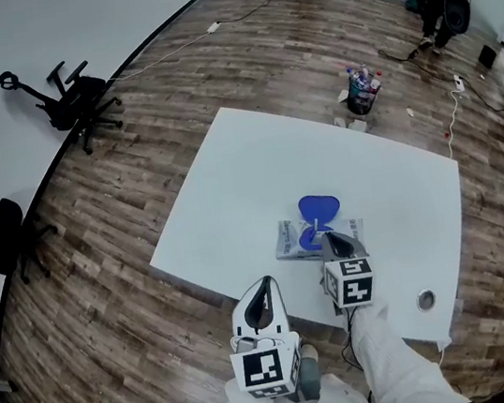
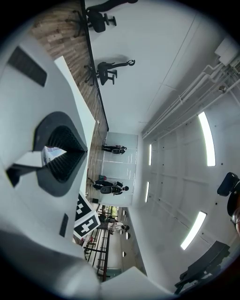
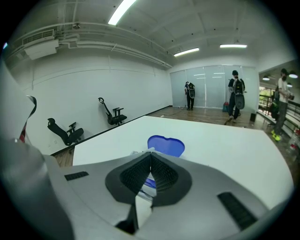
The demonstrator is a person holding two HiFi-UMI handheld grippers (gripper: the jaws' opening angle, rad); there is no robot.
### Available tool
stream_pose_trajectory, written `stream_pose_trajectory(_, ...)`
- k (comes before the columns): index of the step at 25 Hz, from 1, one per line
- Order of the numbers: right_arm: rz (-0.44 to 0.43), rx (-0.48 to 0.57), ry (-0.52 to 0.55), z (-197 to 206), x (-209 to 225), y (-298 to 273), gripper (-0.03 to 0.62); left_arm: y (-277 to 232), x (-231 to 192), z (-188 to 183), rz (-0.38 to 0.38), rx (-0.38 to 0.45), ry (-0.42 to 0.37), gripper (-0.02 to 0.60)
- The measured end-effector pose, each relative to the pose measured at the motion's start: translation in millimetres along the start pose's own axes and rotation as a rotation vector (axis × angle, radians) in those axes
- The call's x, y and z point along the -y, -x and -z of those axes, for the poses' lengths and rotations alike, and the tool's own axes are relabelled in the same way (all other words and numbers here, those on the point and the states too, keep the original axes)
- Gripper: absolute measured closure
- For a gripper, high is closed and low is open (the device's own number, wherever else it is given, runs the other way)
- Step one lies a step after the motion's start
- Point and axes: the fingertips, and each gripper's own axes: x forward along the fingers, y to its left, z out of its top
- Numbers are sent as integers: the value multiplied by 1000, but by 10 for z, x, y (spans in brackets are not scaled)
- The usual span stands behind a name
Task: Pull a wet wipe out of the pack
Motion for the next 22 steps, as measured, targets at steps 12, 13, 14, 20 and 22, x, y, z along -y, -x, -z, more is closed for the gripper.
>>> stream_pose_trajectory(12,-6,28,20,-139,-36,149,583,67,76,-62,7,27,11,581)
stream_pose_trajectory(13,-6,30,23,-141,-39,170,583,83,85,-63,5,28,12,581)
stream_pose_trajectory(14,-5,33,26,-147,-41,191,583,98,92,-68,5,30,12,581)
stream_pose_trajectory(20,8,55,27,-223,-37,263,583,142,104,-95,3,37,22,581)
stream_pose_trajectory(22,16,66,30,-247,-29,293,583,152,119,-98,4,40,24,581)
